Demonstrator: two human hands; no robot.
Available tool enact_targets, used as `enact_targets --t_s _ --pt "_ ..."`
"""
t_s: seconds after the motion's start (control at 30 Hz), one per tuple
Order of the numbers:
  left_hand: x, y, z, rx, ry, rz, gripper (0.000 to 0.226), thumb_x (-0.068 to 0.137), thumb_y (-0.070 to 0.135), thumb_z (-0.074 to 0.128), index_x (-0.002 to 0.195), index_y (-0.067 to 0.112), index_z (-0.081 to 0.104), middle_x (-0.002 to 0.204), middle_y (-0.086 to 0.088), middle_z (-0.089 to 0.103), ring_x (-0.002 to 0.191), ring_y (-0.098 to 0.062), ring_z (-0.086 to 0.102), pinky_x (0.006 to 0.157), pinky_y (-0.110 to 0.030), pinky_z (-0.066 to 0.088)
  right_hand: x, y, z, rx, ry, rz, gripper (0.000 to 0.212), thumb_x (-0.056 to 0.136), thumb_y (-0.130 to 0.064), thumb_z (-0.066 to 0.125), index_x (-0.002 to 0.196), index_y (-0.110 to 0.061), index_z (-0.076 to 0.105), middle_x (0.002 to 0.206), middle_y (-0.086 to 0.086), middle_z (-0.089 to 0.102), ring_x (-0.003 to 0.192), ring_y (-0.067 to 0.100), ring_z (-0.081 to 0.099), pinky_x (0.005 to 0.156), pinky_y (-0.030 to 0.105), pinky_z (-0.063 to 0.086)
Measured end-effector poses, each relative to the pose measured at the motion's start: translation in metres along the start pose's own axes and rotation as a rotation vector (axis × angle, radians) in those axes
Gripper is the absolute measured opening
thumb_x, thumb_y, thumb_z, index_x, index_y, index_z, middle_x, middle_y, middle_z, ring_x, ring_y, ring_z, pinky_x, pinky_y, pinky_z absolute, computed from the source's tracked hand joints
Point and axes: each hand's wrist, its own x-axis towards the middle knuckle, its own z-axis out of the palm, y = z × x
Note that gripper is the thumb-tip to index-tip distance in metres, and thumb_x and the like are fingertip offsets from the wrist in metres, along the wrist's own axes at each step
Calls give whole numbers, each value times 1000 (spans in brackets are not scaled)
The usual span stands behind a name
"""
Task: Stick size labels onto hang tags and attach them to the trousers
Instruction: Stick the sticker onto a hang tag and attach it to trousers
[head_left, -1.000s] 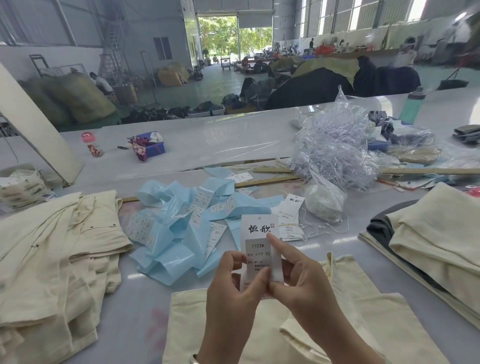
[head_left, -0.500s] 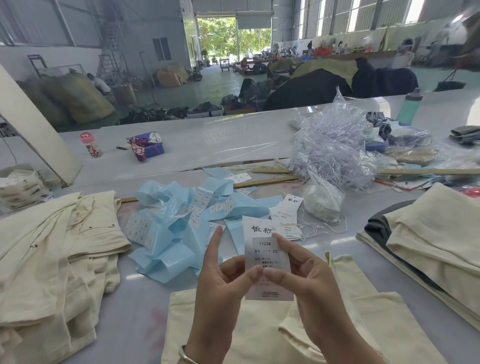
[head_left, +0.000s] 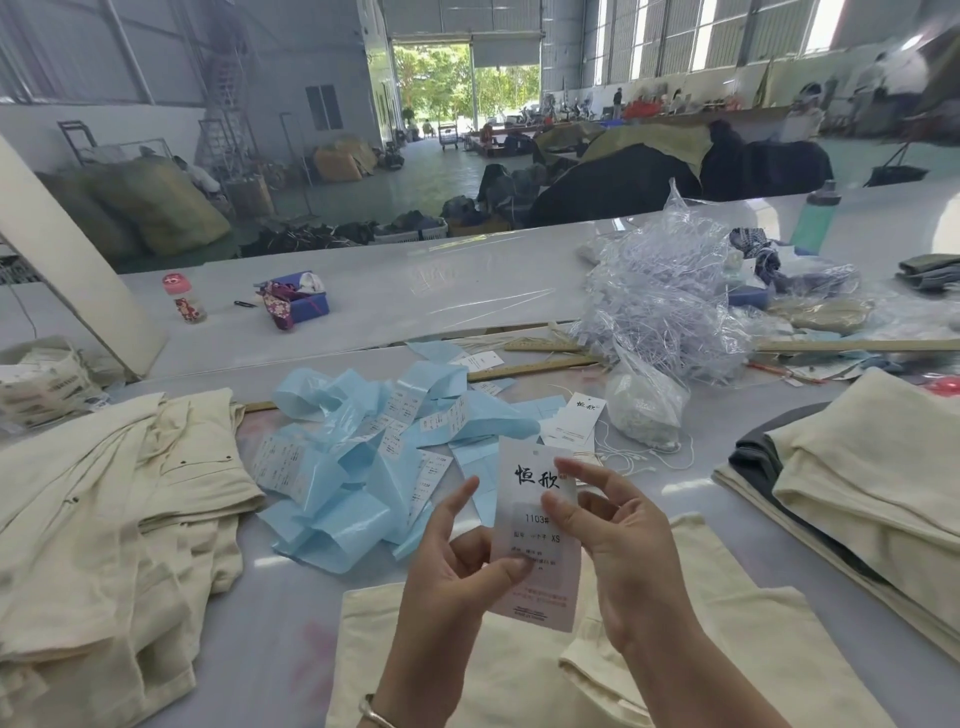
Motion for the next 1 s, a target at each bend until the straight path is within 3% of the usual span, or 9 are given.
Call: enact_targets --t_s 0.13,0.27,0.43,0.57,0.67,0.77,0.83,0.93,1.0 --pt "9 -8 6 45 -15 -32 46 65 10 82 109 14 69 100 -21 72 90 -30 70 73 -33 57 2 5 -3 -83 13 -29 20 70 2 76 87 -9 74 78 20 72 67 23 69 58 28 56" --pt "24 -16 15 116 -11 -21 26 71 17 81 91 2 75 92 -20 74 78 -22 71 65 -25 55 12 6 -16 -128 13 9 7 78 0 72 83 -4 74 80 10 73 74 17 67 67 27 56" --pt "50 -33 33 162 98 14 35 69 30 79 79 -3 71 78 -20 69 69 -21 60 62 -28 51 27 3 -44 -160 -187 110 28 64 -14 78 91 -9 75 83 14 70 77 18 66 68 23 53" --pt "72 -60 55 108 209 -27 60 70 41 76 73 -14 55 69 -17 57 64 -22 52 62 -36 46 53 3 -79 -222 -138 107 18 72 5 74 86 -8 74 78 13 70 75 19 65 67 25 53" --pt "88 -86 68 103 303 -49 62 70 47 74 71 -11 53 66 -14 55 62 -21 53 59 -35 46 80 4 -106 -292 -151 149 13 79 5 69 84 -6 73 74 16 67 67 21 60 62 29 49" --pt "107 -107 68 119 387 -62 32 72 33 74 78 3 70 77 -8 70 70 -20 61 64 -33 53 118 11 -140 -464 -92 163 14 83 9 64 84 -3 71 61 12 63 57 19 57 55 26 48" --pt "121 -114 61 118 441 -80 12 75 19 75 85 13 75 87 -4 76 80 -19 67 69 -31 57 150 19 -167 -697 -7 115 13 83 5 66 80 -7 71 61 8 63 57 17 56 59 29 49" --pt "140 -119 51 161 538 -116 16 79 6 76 93 13 71 87 -5 76 85 -26 64 83 -46 52 197 31 -196 -1115 77 31 14 80 -7 69 75 -19 66 67 -4 62 64 13 55 63 29 43" --pt "149 -120 48 173 563 -141 13 81 8 75 91 11 69 88 -7 74 85 -28 61 89 -51 50 223 40 -205 -1210 57 15 19 79 -10 69 73 -26 60 70 -10 59 69 13 55 62 27 40"
